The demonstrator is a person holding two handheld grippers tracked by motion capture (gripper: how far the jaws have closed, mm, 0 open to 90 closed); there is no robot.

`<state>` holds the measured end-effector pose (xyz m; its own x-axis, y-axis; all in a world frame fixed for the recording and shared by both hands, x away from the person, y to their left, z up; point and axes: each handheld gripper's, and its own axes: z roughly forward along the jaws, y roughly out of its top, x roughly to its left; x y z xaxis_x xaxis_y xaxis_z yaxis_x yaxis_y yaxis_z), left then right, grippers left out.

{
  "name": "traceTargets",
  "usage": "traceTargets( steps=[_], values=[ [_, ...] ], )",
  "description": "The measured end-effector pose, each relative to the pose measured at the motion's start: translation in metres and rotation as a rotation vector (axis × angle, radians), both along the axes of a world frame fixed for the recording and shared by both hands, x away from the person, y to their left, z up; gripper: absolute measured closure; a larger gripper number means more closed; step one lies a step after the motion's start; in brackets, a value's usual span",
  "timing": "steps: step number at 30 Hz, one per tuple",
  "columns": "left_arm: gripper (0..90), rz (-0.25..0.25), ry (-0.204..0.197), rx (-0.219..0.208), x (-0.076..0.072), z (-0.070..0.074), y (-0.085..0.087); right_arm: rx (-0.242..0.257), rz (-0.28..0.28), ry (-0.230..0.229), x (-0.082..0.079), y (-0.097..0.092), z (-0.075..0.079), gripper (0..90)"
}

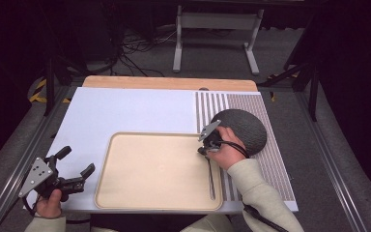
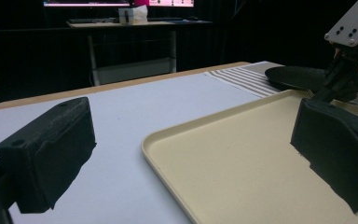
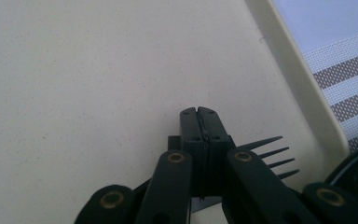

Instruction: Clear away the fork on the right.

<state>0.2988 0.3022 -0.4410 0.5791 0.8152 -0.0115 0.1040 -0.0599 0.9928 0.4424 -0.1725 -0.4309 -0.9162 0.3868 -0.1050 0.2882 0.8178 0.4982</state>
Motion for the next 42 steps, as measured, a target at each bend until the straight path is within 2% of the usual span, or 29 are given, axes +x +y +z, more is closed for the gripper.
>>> traceTargets(
  steps=[4,6,9,11,13,15,17,21,23,26,31,42],
  values=[
    [0.3,0.000,0.001,0.001,0.000,0.000,0.000,0.014,0.005,-0.009,0.000,-0.001,0.000,88.8],
    [0.3,0.000,0.002,0.003,0.000,0.000,0.000,0.058,-0.009,0.000,-0.001,-0.002,0.001,81.6],
    [0.4,-0.002,0.003,0.004,0.000,0.000,0.000,0.100,-0.033,-0.013,-0.003,-0.002,0.006,70.5],
    [0.3,-0.002,0.002,0.004,0.000,0.000,0.000,0.149,-0.055,-0.020,-0.006,-0.003,0.010,57.4],
    [0.3,-0.002,0.002,0.005,0.000,0.000,0.000,0.251,-0.100,-0.030,-0.009,-0.004,0.012,38.4],
    [0.3,-0.001,0.003,0.004,0.000,0.000,0.000,0.295,-0.099,-0.047,-0.011,-0.005,0.017,29.8],
    [0.3,0.000,0.002,0.003,0.000,0.000,0.000,0.325,-0.099,-0.063,-0.014,-0.006,0.021,25.2],
    [0.3,-0.001,0.002,0.004,0.000,0.000,0.000,0.385,-0.093,-0.077,-0.020,-0.011,0.029,21.5],
    [0.3,-0.001,0.002,0.004,0.000,0.000,0.000,0.401,-0.090,-0.098,-0.024,-0.015,0.034,19.2],
    [0.3,-0.001,0.002,0.004,0.000,0.000,0.000,0.454,-0.097,-0.136,-0.029,-0.022,0.038,14.1],
    [0.3,0.000,0.003,0.005,0.000,0.000,-0.001,0.541,-0.113,-0.164,-0.040,-0.034,0.041,13.4],
    [0.3,-0.006,0.002,0.006,0.002,0.000,-0.003,0.610,-0.162,-0.243,-0.060,-0.066,0.043,13.4]
  ],
)
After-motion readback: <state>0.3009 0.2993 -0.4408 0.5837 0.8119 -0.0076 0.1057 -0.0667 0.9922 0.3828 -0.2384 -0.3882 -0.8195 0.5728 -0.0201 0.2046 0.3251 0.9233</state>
